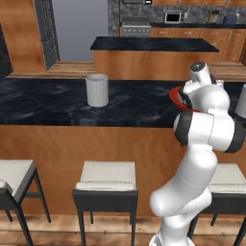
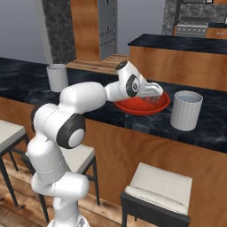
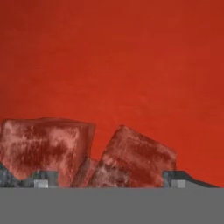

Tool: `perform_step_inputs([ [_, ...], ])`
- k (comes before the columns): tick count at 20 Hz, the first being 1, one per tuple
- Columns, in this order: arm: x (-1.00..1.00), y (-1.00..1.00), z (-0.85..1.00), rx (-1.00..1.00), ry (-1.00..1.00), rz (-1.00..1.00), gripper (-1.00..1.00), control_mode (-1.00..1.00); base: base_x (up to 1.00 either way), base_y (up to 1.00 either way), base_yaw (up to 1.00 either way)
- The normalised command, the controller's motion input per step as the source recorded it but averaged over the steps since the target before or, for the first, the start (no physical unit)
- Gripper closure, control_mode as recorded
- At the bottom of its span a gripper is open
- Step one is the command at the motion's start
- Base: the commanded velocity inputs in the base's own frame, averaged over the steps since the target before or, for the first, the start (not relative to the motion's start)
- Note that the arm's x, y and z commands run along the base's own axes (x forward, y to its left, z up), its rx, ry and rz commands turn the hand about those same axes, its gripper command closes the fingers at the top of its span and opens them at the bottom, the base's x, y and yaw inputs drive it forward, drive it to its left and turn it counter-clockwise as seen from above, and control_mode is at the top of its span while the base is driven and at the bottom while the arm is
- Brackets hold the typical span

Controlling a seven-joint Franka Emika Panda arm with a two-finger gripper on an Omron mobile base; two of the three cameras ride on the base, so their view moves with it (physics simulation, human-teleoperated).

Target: There are four ice cubes in the ice bowl. Place two ice cubes in each glass of water.

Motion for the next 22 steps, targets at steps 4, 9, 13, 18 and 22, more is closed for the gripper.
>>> perform_step_inputs([
  [4, -0.03, 0.07, -0.30, 0.00, 0.19, -0.02, -1.00, -1.00, 0.00, 0.00, 0.00],
  [9, 0.00, 0.21, -0.43, 0.00, 0.26, 0.00, -1.00, -1.00, 0.00, 0.00, 0.00],
  [13, -0.38, 0.04, -0.47, 0.09, 0.21, -0.05, -1.00, -1.00, 0.00, 0.00, 0.00],
  [18, -0.78, 0.02, -0.34, 0.20, 0.08, -0.16, -1.00, -1.00, 0.00, 0.00, 0.00],
  [22, -0.51, 0.16, -0.15, 0.21, 0.05, -0.23, -1.00, -1.00, 0.00, 0.00, 0.00],
])
